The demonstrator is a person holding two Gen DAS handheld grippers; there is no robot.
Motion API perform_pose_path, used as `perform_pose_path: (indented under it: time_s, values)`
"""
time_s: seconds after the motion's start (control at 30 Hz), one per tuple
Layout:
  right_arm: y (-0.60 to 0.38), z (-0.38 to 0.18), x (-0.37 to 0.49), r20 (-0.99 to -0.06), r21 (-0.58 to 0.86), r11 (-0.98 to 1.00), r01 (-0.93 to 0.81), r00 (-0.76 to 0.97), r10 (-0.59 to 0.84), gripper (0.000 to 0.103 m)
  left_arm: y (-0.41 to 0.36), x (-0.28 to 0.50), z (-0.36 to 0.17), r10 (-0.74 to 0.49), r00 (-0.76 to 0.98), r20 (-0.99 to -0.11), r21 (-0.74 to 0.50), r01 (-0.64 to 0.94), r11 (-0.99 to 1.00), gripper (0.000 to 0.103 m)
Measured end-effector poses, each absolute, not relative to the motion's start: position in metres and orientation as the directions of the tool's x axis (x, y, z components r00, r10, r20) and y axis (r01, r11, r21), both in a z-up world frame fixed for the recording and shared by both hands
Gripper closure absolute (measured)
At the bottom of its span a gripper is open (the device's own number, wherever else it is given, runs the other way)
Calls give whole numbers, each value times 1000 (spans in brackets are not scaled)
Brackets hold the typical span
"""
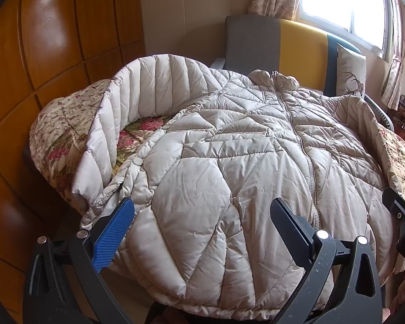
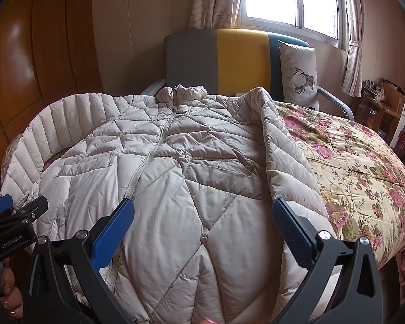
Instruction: Fold large clothes
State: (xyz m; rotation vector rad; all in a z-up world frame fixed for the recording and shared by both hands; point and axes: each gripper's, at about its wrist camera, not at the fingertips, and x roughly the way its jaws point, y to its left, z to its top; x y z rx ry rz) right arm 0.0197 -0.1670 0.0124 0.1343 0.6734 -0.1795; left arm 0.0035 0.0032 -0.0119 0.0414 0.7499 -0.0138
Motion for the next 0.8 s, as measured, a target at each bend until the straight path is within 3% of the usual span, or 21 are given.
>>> perform_pose_path:
  time_s: [0.8]
  values:
    - [-168,8,22,-639,70,977,203,761,-113,2,4,7,-16,9,717,-697,34,20,999,3]
